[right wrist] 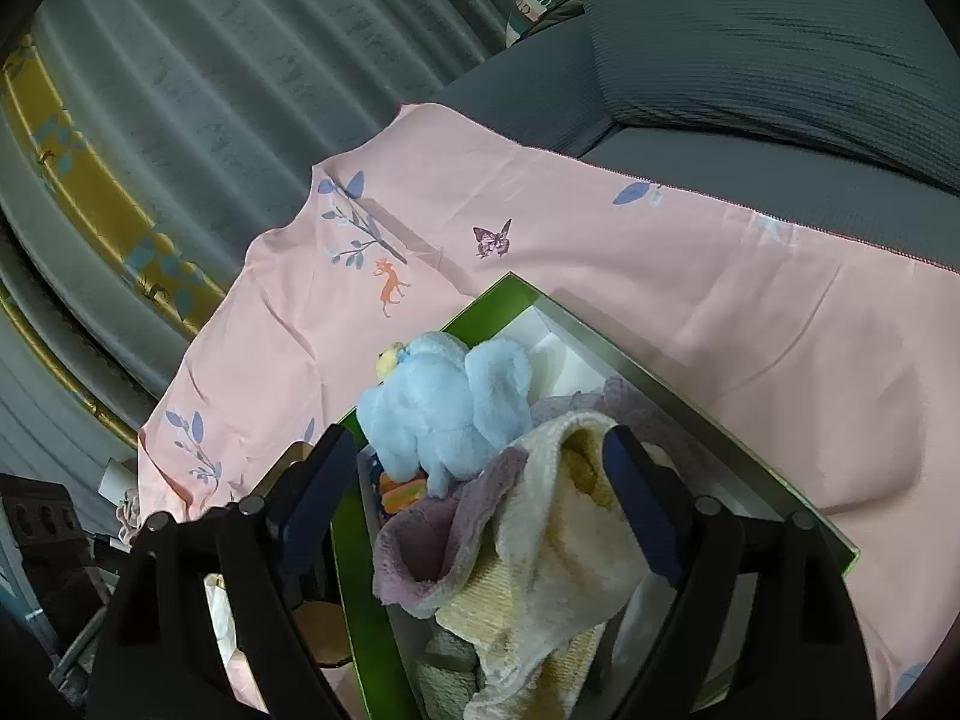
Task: Organize soft objects
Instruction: 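Open the right gripper to drop the elephant into the box, then move the right gripper back to the red-white knitted item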
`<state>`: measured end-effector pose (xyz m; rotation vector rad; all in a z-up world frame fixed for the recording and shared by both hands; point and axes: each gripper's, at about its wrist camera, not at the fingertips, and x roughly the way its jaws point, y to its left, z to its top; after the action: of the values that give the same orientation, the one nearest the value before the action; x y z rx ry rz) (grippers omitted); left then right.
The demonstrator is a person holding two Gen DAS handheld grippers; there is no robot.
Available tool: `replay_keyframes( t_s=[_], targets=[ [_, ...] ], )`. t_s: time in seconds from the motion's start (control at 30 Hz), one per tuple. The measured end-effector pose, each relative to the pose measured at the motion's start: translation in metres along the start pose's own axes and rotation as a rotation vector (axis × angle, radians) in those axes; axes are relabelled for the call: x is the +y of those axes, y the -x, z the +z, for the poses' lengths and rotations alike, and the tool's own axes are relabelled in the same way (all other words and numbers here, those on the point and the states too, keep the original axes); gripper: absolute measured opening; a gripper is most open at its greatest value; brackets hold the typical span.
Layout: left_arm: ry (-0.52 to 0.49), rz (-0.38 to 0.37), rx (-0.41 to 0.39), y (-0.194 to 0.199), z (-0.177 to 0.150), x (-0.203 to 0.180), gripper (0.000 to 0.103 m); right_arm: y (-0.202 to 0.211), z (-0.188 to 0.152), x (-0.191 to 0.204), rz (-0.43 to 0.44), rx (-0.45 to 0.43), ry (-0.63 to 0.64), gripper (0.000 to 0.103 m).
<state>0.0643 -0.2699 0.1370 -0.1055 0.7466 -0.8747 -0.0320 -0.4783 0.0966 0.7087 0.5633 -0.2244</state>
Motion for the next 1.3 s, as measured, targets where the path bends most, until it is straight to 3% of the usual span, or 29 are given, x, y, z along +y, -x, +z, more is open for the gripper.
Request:
replay_keyframes(
  t_s=[0.2,0.27,0.47,0.6,0.77,0.87,1.2,1.3],
  targets=[
    [0.022,0.024,-0.004,0.017,-0.001,0.009,0.066,0.004,-0.002,0.004,-0.009,-0.017,0.016,0.091],
    [0.034,0.039,-0.004,0.029,-0.002,0.014,0.072,0.008,-0.006,0.009,-0.014,-0.027,0.028,0.093],
    [0.085,0.115,-0.046,0.098,-0.013,0.042,0.083,0.022,-0.023,0.032,-0.028,-0.058,0.112,0.100],
    [0.117,0.210,-0.065,0.154,-0.030,0.068,0.084,0.035,-0.041,0.055,-0.030,-0.072,0.185,0.101],
    [0.168,0.414,-0.089,0.215,-0.063,0.103,0.084,0.051,-0.070,0.083,-0.036,-0.055,0.220,0.102],
    [0.226,0.464,-0.106,0.243,-0.084,0.122,0.084,0.057,-0.086,0.107,-0.058,-0.034,0.277,0.102],
    [0.351,0.513,-0.113,0.288,-0.137,0.162,0.085,0.050,-0.144,0.177,-0.067,0.048,0.447,0.102],
    [0.379,0.532,-0.116,0.295,-0.151,0.170,0.093,0.039,-0.161,0.196,-0.062,0.087,0.485,0.102]
  ],
)
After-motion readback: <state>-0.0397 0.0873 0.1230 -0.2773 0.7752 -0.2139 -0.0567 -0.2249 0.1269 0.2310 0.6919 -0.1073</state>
